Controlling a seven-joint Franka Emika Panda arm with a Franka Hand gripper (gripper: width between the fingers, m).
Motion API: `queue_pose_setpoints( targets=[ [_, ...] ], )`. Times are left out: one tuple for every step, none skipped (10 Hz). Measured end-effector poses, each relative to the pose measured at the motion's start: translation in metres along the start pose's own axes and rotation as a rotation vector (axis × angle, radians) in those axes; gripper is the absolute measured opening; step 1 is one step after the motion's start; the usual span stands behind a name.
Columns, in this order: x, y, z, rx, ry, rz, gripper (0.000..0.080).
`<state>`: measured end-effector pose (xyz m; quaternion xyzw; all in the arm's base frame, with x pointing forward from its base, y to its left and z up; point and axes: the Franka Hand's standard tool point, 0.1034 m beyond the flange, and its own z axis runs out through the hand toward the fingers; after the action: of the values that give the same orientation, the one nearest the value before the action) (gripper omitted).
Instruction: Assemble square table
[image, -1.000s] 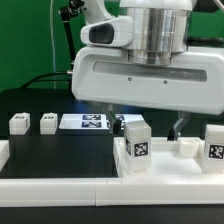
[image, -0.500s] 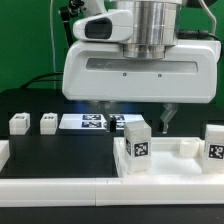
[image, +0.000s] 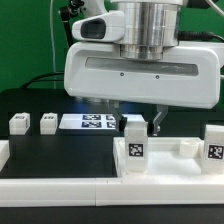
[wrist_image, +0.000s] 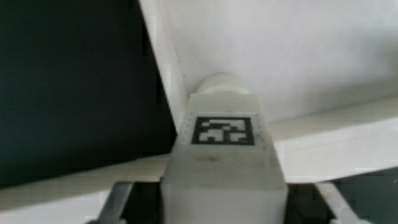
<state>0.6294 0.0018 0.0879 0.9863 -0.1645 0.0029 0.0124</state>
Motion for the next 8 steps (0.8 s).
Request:
queue_pose_setpoints(
  targets=[
    [0.0,0.0,0.001,0.002,0.001,0.099,0.0292],
    [-0.001,-0.001,0.001,0.003,0.008,0.232,0.0292],
    [-0.003,-0.004,0.001,0.009,0.003,0.389,0.0292],
    [-0.006,-0.009,0.001,0.029,-0.008,0.555,0.0291],
    [-0.006,-0.011,0.001,0.044,-0.015,0.692,0.0291],
    [-0.006,-0.01,0.002,0.075,-0.019,0.806,0.0291],
    [-0.006,-0.009,0.002,0.112,-0.018,0.924,0.0291],
    [-0.007,-0.008,0.003,0.138,-0.011,1.046,0.0292]
  ],
)
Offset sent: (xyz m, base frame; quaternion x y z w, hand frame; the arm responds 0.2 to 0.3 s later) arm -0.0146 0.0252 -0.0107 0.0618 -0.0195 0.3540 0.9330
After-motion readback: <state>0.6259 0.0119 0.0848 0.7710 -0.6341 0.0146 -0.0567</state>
